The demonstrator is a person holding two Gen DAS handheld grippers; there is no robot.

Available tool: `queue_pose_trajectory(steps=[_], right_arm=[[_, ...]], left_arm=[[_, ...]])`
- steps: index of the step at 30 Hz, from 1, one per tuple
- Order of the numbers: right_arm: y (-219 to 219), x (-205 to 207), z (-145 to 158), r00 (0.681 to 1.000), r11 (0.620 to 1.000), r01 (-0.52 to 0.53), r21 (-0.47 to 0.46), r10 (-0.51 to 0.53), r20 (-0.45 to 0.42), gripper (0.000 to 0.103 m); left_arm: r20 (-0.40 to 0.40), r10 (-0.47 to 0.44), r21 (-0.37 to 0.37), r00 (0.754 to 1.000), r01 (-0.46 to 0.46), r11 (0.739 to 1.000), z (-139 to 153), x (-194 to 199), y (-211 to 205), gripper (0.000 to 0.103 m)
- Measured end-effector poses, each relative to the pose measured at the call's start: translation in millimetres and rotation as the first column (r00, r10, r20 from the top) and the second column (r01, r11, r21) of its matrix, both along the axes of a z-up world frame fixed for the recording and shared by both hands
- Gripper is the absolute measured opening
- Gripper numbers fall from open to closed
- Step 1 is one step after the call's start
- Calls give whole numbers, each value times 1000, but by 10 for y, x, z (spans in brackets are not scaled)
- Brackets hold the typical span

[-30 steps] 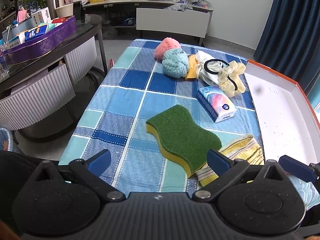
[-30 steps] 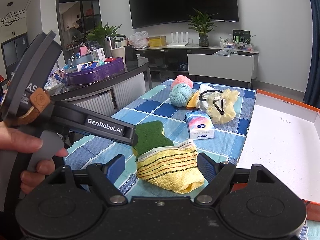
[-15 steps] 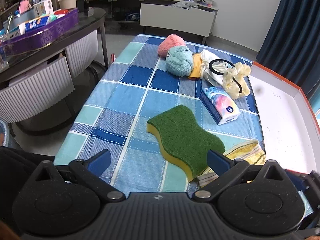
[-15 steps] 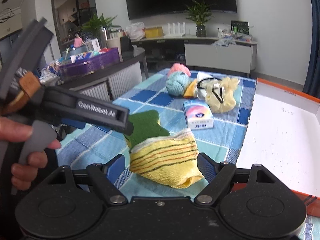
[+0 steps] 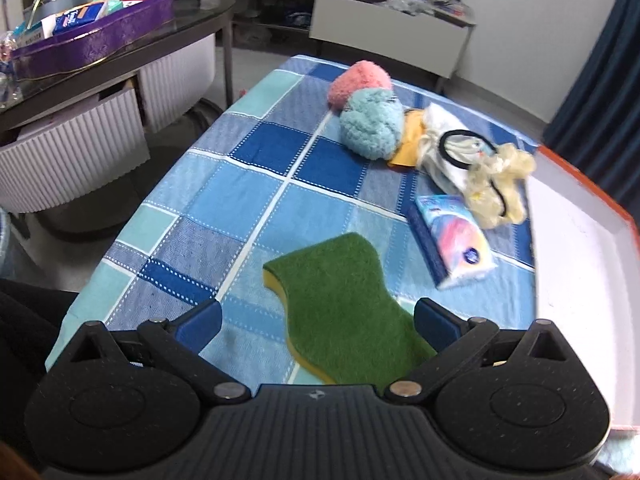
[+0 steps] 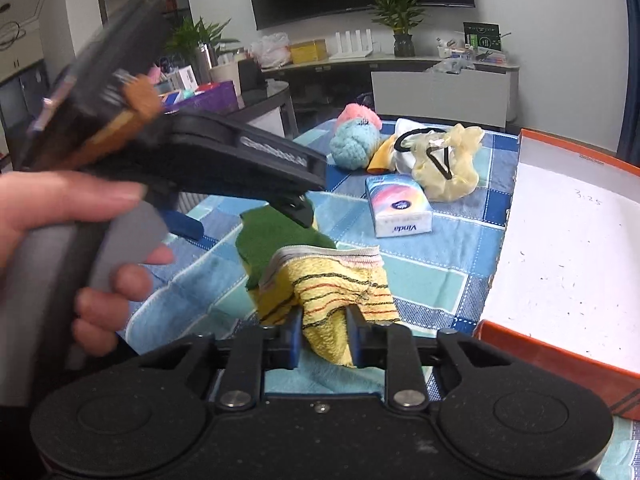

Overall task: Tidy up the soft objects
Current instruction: 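Close right gripper on the yellow towel while left gripper grasps the green-yellow sponge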

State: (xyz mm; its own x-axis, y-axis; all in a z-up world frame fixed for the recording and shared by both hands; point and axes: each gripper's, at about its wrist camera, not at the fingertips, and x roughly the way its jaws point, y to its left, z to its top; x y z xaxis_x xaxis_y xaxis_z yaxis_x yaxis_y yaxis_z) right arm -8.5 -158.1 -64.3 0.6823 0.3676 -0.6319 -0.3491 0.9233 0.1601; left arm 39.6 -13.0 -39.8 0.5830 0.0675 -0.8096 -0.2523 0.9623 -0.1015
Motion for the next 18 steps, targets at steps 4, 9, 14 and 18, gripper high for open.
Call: queue_pose_trajectory(steps=[4, 9, 14, 18], right_arm=[[-61, -33, 35, 1000, 1000, -5, 10, 4, 14, 18], [-185, -68, 104, 999, 999, 22, 26, -23, 35, 16], [-335, -104, 211, 994, 997, 70, 32, -72, 77, 15], [-422, -144, 310, 988, 994, 103, 44, -107, 112, 13]], left_arm=[[-18, -10, 32, 1000, 11, 999, -101, 120, -21, 103], [12, -77, -47, 997, 77, 996, -106, 135, 17, 75], [38, -106, -73, 994, 108, 991, -101, 112, 42, 71], [83, -154, -22, 985, 157, 987, -7, 28, -9, 67]])
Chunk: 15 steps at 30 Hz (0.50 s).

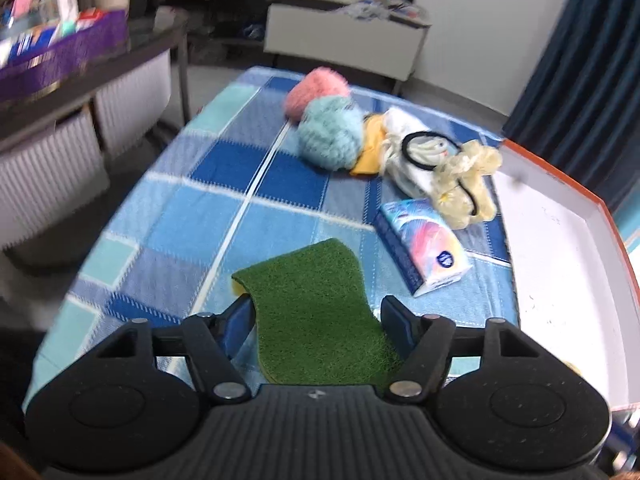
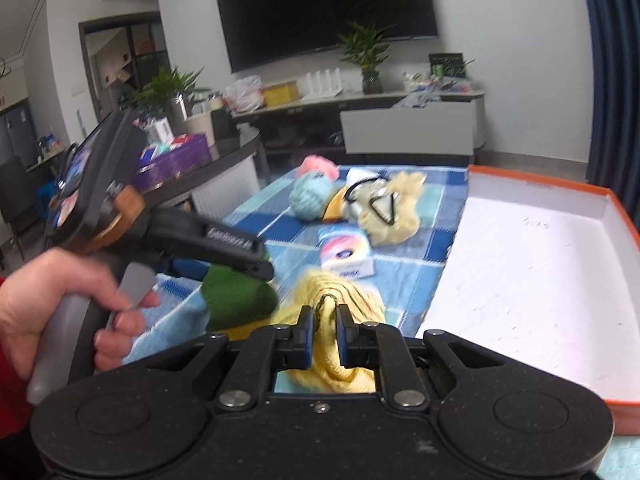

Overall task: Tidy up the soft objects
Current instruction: 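Close right gripper on the yellow towel while left gripper grasps the green-yellow sponge, then lift and carry the towel and sponge with both grippers over the white box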

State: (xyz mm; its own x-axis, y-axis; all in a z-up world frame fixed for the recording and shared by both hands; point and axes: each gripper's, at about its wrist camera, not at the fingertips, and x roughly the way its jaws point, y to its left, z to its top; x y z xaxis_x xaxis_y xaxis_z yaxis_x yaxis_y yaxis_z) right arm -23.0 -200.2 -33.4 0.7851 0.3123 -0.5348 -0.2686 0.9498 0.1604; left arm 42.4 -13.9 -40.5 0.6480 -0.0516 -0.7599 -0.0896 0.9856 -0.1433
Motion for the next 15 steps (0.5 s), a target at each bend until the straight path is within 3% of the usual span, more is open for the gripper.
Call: queue_pose_trajectory(steps=[12, 14, 15], right_arm=[[-174, -57, 230, 993, 997, 74, 31, -77, 89, 4], [-204, -30, 213, 997, 998, 50, 49, -53, 61, 6], [-195, -25, 189, 997, 997, 41, 64, -44, 57, 17]], left_arm=[[90, -17, -13, 996, 18, 1000, 229, -111, 64, 67], [86, -10, -25, 996, 12, 1000, 225, -97, 91, 67], [88, -5, -26, 996, 8, 1000, 222, -97, 94, 67]])
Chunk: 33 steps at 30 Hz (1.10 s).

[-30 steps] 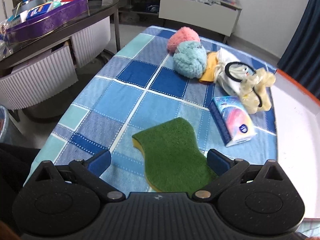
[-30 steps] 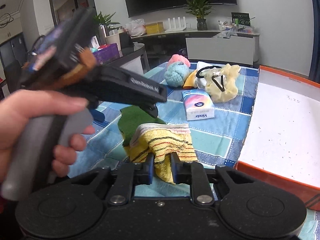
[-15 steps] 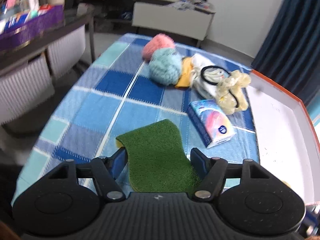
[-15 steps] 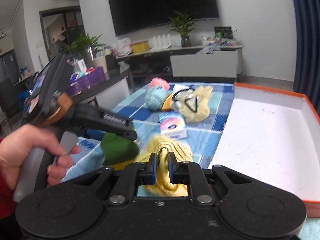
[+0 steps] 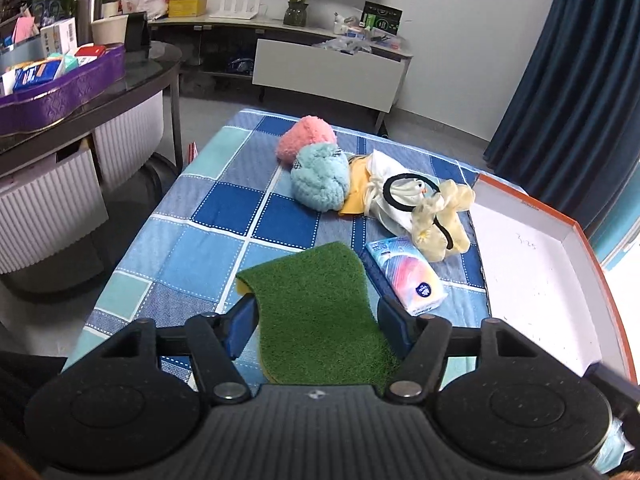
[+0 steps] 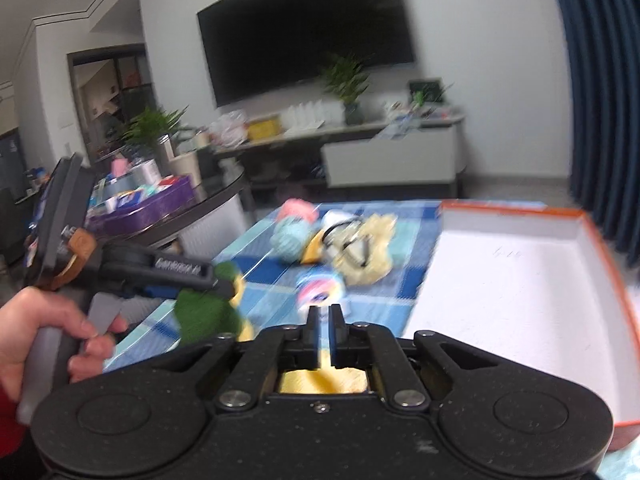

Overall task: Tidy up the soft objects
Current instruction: 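Lift and carry the towel and sponge with both grippers over the white box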

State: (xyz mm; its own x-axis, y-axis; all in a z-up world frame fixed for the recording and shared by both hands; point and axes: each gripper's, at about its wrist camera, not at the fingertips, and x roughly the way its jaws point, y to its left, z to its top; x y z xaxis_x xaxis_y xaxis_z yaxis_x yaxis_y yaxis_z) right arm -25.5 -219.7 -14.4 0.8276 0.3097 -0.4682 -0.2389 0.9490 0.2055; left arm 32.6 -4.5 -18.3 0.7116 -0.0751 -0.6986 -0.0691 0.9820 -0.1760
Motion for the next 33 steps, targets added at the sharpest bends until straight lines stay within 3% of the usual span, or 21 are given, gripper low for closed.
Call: queue_pose_trajectory(steps=[1, 3, 6, 8, 9, 10, 11, 12, 22, 33], right_arm=[[37, -7, -32, 1000, 1000, -9, -3, 9, 0, 49], [159, -7, -105, 998, 998, -55, -38, 55, -17, 89], [344, 36, -234, 996, 990, -81, -117, 75, -53, 89], [398, 113, -338, 992, 986, -91, -141, 78, -97, 88], [408, 147, -379, 989, 985, -98, -144, 80, -124, 75], [412, 171, -405, 987, 985, -99, -139, 79, -142, 40], [403, 182, -414, 987, 986, -87, -142, 65, -149, 23], [376, 166, -404, 989, 987, -72, -143, 53, -138, 17], [-52, 101, 137, 996, 994, 84, -65, -82, 45, 14], [-363, 209, 335, 977, 977, 201, -70, -195, 86, 14]], left_arm=[[3, 1, 7, 1000, -1, 1000, -2, -2, -6, 66], [4, 0, 10, 1000, -1, 1000, 0, -3, -4, 67], [14, -2, 11, 1000, 2, 1000, 36, -16, 17, 67], [18, -9, 10, 1000, 9, 1000, 53, -37, 21, 67], [18, -14, 7, 1000, 14, 1000, 58, -41, 18, 67], [19, -20, 7, 1000, 19, 1000, 60, -59, 8, 67], [19, -23, 9, 1000, 23, 1000, 63, -63, -1, 67], [20, -27, 8, 999, 27, 1000, 68, -65, -6, 67], [78, -115, 35, 990, 113, 993, 279, -82, -211, 67], [94, -183, 46, 979, 179, 983, 393, 72, -413, 67]])
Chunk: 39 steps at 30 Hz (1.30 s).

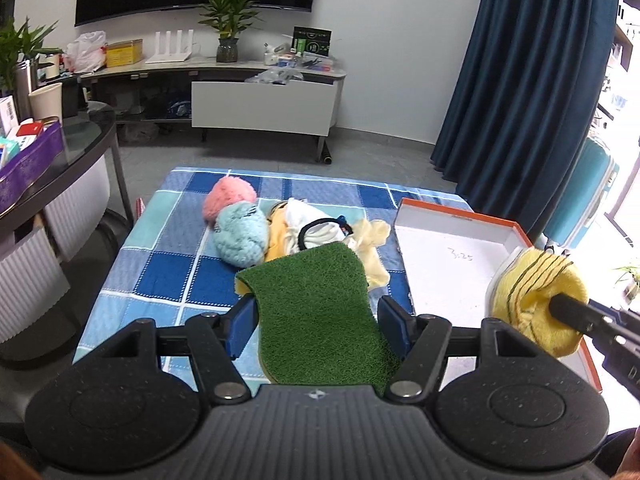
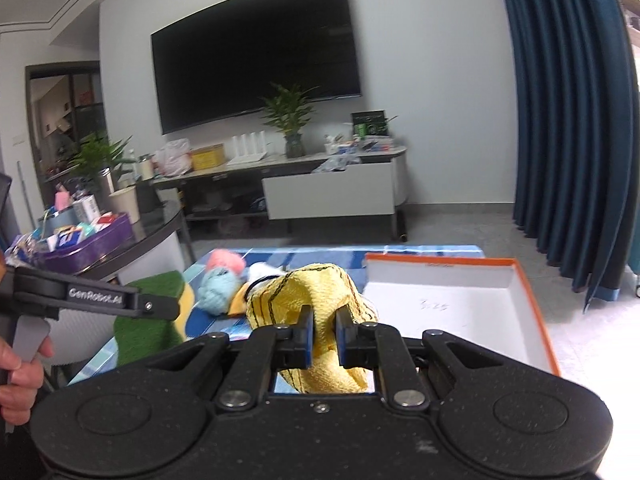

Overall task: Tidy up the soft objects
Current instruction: 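Lift and carry the towel and sponge with both grippers over the white box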

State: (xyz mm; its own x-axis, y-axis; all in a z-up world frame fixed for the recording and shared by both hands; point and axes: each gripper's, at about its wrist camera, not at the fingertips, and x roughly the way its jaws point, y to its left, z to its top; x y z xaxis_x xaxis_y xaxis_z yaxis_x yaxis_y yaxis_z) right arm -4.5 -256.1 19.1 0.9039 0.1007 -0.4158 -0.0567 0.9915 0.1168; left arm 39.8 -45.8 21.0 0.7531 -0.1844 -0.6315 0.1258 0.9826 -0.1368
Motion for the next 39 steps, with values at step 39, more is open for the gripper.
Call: queue_pose_trajectory(steps=[39], right_arm=[[-977, 326, 53, 967, 967, 254, -2, -254, -7, 14]], left_arm=[[-37, -267, 3, 963, 267, 964, 1, 573, -1154, 67]])
